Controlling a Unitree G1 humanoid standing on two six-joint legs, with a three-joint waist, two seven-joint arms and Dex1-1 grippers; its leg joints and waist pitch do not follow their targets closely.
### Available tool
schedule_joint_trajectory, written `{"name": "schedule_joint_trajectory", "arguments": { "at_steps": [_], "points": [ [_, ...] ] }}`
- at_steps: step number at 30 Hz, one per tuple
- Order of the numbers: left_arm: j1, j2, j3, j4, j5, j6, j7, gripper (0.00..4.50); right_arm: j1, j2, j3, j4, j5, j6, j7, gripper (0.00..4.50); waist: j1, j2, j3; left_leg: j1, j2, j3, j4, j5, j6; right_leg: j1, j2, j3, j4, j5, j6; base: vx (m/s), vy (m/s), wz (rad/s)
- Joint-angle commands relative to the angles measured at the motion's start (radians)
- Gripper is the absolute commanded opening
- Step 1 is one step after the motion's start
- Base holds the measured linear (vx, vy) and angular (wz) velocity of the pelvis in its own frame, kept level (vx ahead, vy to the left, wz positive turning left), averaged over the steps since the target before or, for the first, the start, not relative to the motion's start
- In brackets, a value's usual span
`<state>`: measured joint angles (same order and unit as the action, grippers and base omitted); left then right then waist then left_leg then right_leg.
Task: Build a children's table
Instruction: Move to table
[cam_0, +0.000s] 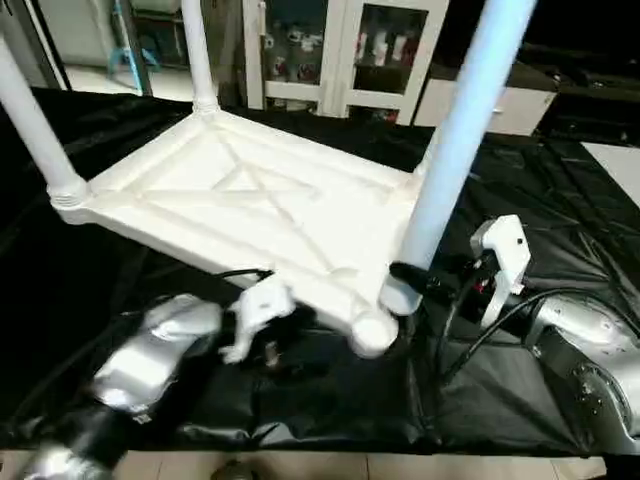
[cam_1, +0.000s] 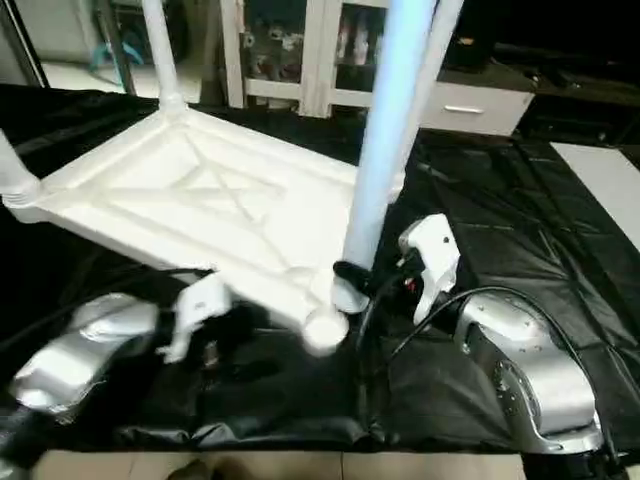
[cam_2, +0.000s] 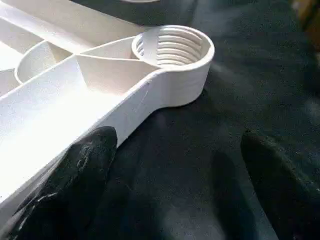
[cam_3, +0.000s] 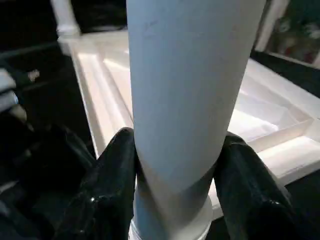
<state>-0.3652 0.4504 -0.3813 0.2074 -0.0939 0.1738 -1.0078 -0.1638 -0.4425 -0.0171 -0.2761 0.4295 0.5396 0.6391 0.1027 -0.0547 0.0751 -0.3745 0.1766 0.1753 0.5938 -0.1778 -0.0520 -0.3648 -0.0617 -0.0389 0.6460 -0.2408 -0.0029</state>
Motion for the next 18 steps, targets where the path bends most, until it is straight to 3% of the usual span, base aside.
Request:
{"name": "schedule_joint_trajectory", "arguments": {
  "at_steps": [1,4,5,6,8,12,14,18],
  "points": [
    [-0.020,-0.022,-0.014,0.022,0.029,-0.019,0.054,4.50,-0.011,0.002,-0.033,-0.020,0.006,-0.008,-0.020,1.84,0.000,0.014,-0.068,0.026,0.060,-0.020,-0.074,-0.194,-0.035,0.025,-0.087,0.048,-0.084,-0.073,-0.191,0.000,0.000,0.00],
    [-0.034,-0.104,-0.004,0.042,0.027,-0.054,0.130,4.50,-0.005,0.013,-0.038,-0.036,0.018,-0.001,-0.026,1.84,0.002,0.012,-0.069,0.025,0.060,-0.020,-0.072,-0.191,-0.033,0.026,-0.089,0.048,-0.086,-0.072,-0.189,0.000,0.000,0.00],
    [-0.034,-0.118,0.000,0.034,0.015,-0.058,0.130,4.50,-0.004,0.013,-0.039,-0.038,0.019,-0.001,-0.027,1.84,0.006,0.022,-0.072,0.024,0.060,-0.022,-0.070,-0.176,-0.028,0.028,-0.090,0.049,-0.083,-0.046,-0.192,0.000,0.000,0.00],
    [-0.034,-0.133,0.009,0.020,-0.006,-0.055,0.123,4.50,-0.003,0.013,-0.041,-0.041,0.022,-0.001,-0.029,1.84,0.004,0.017,-0.072,0.024,0.061,-0.021,-0.071,-0.172,-0.026,0.028,-0.089,0.049,-0.083,-0.035,-0.192,0.000,0.000,0.00],
    [-0.054,-0.133,0.029,-0.039,-0.093,-0.031,0.008,4.50,-0.001,0.005,-0.064,-0.053,0.050,0.006,-0.021,1.84,0.010,0.018,-0.073,0.022,0.061,-0.021,-0.070,-0.151,-0.021,0.031,-0.090,0.048,-0.078,0.002,-0.202,0.000,0.000,0.00],
    [-0.101,-0.088,0.027,-0.053,-0.128,-0.005,-0.112,4.50,0.014,-0.037,-0.079,-0.066,0.064,0.020,0.018,1.84,0.011,0.018,-0.071,0.023,0.055,-0.018,-0.069,-0.155,-0.012,0.030,-0.083,0.047,-0.079,-0.009,-0.203,0.000,0.000,0.00],
    [-0.131,-0.078,0.024,-0.010,-0.098,-0.039,-0.114,4.50,0.029,-0.063,-0.080,-0.066,0.049,0.016,0.031,1.84,0.011,0.025,-0.071,0.022,0.055,-0.018,-0.068,-0.151,-0.009,0.031,-0.083,0.047,-0.078,-0.008,-0.199,0.000,0.000,0.00],
    [-0.207,-0.095,0.021,0.169,0.023,-0.167,0.000,4.50,0.043,-0.064,-0.094,-0.044,0.007,0.000,-0.016,1.84,0.010,0.022,-0.073,0.021,0.054,-0.020,-0.066,-0.156,-0.007,0.033,-0.086,0.047,-0.087,-0.047,-0.175,0.000,0.000,0.00]
  ]
}}
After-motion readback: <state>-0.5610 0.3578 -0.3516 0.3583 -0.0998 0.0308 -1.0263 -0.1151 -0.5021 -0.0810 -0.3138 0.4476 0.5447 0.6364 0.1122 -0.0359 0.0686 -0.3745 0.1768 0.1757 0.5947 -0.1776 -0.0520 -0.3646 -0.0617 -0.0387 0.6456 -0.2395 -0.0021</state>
